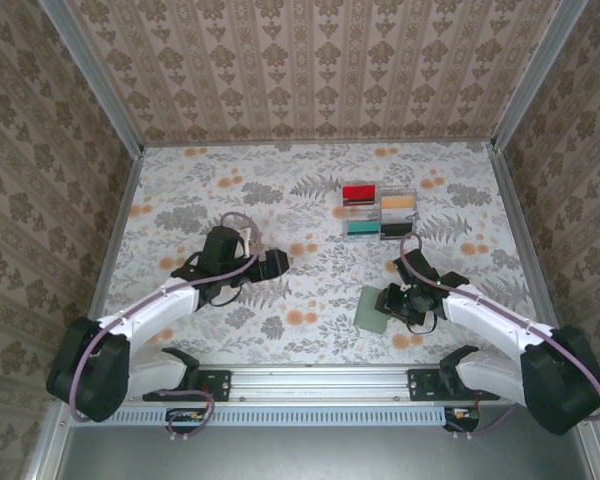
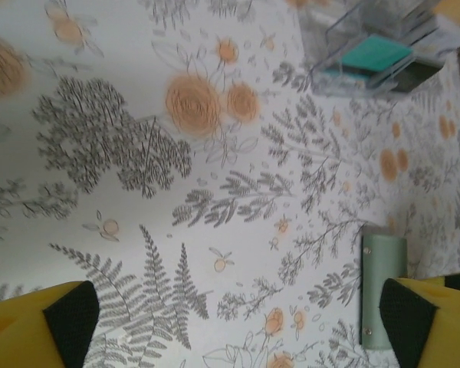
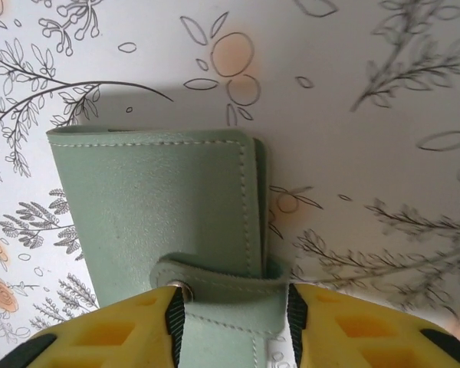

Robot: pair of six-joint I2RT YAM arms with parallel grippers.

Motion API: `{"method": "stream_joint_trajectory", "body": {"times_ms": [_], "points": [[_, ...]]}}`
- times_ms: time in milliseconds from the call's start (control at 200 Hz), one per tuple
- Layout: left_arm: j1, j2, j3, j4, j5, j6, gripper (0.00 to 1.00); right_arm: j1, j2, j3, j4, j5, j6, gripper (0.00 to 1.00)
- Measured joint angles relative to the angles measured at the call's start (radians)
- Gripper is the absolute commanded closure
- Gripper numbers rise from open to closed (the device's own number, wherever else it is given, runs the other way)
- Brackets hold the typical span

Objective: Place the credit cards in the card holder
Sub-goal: Move the card holder to the bottom-center of the table.

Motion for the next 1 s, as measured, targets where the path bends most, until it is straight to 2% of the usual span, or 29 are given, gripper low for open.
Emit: {"method": "stream_joint_trajectory", "body": {"times_ms": [165,435,585,785,890,1000], "points": [[-0.053,0.079,0.026,0.007,0.009,-0.006,0.12,0.047,0.109,0.043,0.061,-0.024,-0.003,0.66],[-0.171,0.274,0.129,0.045,0.041,-0.053,0.3,0.184,0.303,0.178,0.146,-0.063,-0.039,0.65],[-0.241,0.364,0.158,0.089,0.054,-0.114,0.31,0.213,0.303,0.2,0.165,-0.066,-0.039,0.65],[-0.289,0.386,0.153,0.1,0.051,-0.198,0.32,0.213,0.275,0.201,0.158,-0.053,-0.042,0.68],[-0.291,0.386,0.139,0.118,0.05,-0.228,0.37,0.213,0.275,0.196,0.162,-0.055,-0.043,0.73],[-0.292,0.388,0.128,0.13,0.051,-0.252,0.43,0.216,0.286,0.196,0.17,-0.071,-0.045,0.74]]}}
